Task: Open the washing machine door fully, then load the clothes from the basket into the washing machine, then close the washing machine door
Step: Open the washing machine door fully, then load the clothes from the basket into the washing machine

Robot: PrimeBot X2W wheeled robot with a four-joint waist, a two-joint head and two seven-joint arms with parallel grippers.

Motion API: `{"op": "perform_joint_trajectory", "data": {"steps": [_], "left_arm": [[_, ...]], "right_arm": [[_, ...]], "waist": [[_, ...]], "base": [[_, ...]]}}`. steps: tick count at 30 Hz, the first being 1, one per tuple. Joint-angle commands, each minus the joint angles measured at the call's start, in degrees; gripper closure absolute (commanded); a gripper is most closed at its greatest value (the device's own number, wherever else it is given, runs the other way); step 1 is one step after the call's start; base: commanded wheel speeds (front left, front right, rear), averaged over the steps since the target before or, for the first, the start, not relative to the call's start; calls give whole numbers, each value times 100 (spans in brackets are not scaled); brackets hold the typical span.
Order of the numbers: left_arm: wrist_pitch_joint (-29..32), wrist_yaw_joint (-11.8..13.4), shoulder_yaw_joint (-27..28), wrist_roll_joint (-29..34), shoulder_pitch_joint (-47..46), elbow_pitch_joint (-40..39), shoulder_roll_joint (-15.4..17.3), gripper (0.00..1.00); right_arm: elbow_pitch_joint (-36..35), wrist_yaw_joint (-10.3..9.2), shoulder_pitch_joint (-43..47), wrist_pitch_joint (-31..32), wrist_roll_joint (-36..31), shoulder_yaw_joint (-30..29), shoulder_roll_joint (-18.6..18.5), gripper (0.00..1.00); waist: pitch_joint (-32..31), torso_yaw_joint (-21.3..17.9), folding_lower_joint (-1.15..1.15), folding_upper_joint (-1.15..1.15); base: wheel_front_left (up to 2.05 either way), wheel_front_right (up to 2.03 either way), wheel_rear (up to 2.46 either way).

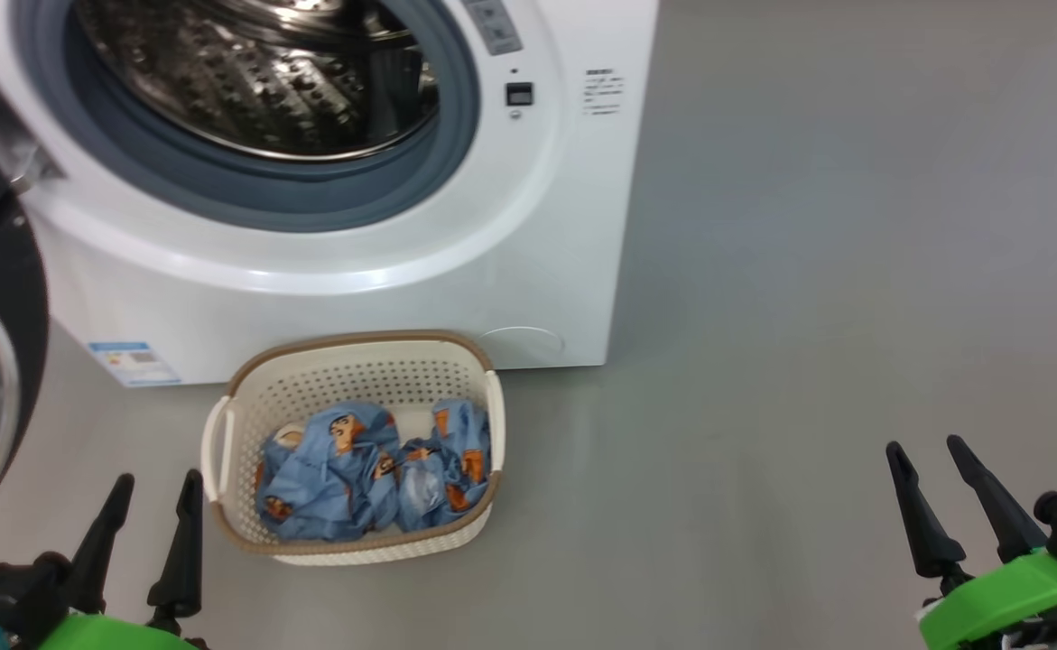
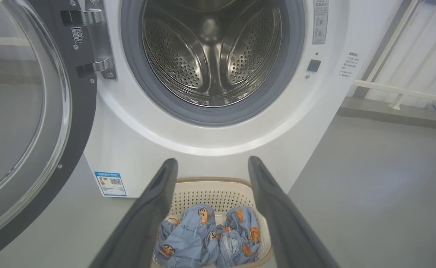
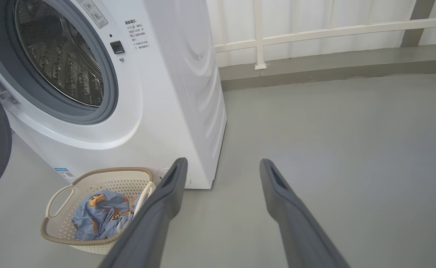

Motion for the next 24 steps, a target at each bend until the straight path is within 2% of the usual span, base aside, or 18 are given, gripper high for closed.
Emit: {"op": "perform_joint_trajectory", "data": {"steps": [1, 10, 24], "left_arm": [[-30, -7, 172, -38, -39, -159, 220, 0], [-30, -8, 110, -67, 19, -230, 244, 0], [-30, -8, 53, -241, -72, -155, 308, 0]], "right_arm": [[-155, 9, 148, -69, -34, 52, -77, 0], [-193, 9, 233, -69, -41, 10, -37, 0], [-224, 9, 154, -69, -72, 9, 8, 0]], "waist": [[-26, -210, 0, 0], [-74, -379, 0, 0], [9, -346, 0, 0]], "base": [[0, 0, 0], [0, 0, 0], [5, -20, 14]]}}
